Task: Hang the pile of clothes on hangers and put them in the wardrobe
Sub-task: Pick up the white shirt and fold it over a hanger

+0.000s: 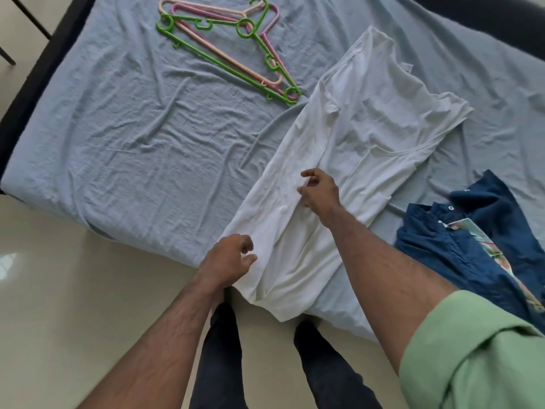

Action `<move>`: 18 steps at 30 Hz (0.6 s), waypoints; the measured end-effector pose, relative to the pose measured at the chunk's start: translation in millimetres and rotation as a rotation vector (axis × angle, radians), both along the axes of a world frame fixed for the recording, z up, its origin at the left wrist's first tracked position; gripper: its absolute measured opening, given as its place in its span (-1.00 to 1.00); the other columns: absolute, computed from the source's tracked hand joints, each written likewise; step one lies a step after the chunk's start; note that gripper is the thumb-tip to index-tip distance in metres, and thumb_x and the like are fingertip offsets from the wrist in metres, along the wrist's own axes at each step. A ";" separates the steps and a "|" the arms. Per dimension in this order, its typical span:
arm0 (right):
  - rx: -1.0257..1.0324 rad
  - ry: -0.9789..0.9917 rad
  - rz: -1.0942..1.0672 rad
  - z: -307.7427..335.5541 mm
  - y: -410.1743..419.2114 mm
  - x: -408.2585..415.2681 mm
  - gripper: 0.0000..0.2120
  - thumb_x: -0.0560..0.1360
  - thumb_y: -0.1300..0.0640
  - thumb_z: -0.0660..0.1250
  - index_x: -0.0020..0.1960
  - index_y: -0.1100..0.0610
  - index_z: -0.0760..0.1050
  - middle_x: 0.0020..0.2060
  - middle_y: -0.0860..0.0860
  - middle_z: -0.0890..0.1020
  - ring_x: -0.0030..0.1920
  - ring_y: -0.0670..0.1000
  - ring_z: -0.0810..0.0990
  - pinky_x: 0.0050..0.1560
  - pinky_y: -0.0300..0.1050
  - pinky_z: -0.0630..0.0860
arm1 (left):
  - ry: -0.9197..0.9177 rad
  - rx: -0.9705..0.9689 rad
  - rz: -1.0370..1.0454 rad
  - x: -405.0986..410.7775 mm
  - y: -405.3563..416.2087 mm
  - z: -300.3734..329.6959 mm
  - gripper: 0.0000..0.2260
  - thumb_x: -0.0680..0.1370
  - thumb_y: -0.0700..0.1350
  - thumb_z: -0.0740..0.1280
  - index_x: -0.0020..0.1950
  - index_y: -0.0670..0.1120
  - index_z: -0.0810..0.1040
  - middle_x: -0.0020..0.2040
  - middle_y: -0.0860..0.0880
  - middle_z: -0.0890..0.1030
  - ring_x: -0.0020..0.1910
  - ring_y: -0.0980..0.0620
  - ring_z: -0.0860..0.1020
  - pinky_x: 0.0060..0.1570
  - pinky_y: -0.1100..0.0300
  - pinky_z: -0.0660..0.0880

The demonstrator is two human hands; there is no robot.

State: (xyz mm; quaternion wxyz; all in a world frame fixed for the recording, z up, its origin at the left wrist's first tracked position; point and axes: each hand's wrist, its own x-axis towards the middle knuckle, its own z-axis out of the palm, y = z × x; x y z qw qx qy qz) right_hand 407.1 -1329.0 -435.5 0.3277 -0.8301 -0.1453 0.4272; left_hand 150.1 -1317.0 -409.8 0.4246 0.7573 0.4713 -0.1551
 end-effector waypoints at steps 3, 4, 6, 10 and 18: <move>0.017 -0.023 0.030 -2.3 19.8 23.7 -0.61 0.49 0.27 0.42 0.27 -0.01 0.58 -0.06 0.03 0.54 -0.11 -0.01 0.57 0.08 0.11 0.64 | -0.017 0.021 0.032 20.0 15.2 -4.4 -0.82 0.55 0.01 0.42 0.12 0.03 0.58 0.02 0.14 0.54 -0.01 0.09 0.54 0.07 0.05 0.54; 0.018 -0.034 0.041 -2.0 27.6 31.1 -0.58 0.48 0.26 0.42 0.30 -0.02 0.57 -0.01 0.04 0.55 -0.09 0.00 0.58 0.09 0.10 0.64 | -0.019 0.021 0.036 25.7 19.3 -5.3 -0.82 0.56 0.00 0.42 0.14 0.02 0.58 0.04 0.12 0.53 0.01 0.09 0.53 0.08 0.05 0.53; 0.020 -0.056 0.059 -2.0 43.7 47.4 -0.53 0.48 0.23 0.42 0.34 -0.07 0.55 0.18 0.11 0.56 -0.01 0.02 0.59 0.11 0.05 0.64 | -0.023 0.018 0.035 37.8 27.6 -8.5 -0.81 0.56 -0.01 0.42 0.15 0.01 0.57 0.07 0.10 0.52 0.03 0.07 0.53 0.10 0.05 0.52; 0.032 -0.072 0.051 -4.8 73.9 78.9 -0.48 0.47 0.21 0.43 0.41 -0.06 0.51 0.22 0.11 0.52 0.01 0.00 0.52 0.17 0.02 0.61 | -0.019 0.011 0.021 60.4 43.6 -16.1 -0.81 0.55 0.00 0.43 0.14 0.02 0.56 0.06 0.10 0.49 0.04 0.06 0.52 0.09 0.06 0.52; 0.080 -0.194 -0.109 1.6 100.1 116.7 -0.73 0.53 0.19 0.36 0.20 0.08 0.68 0.14 0.05 0.70 0.17 0.02 0.65 0.25 -0.12 0.54 | -0.011 0.014 -0.061 107.4 81.3 -29.2 -0.76 0.54 0.00 0.44 0.17 0.04 0.52 0.09 0.09 0.41 0.14 0.04 0.48 0.17 0.02 0.48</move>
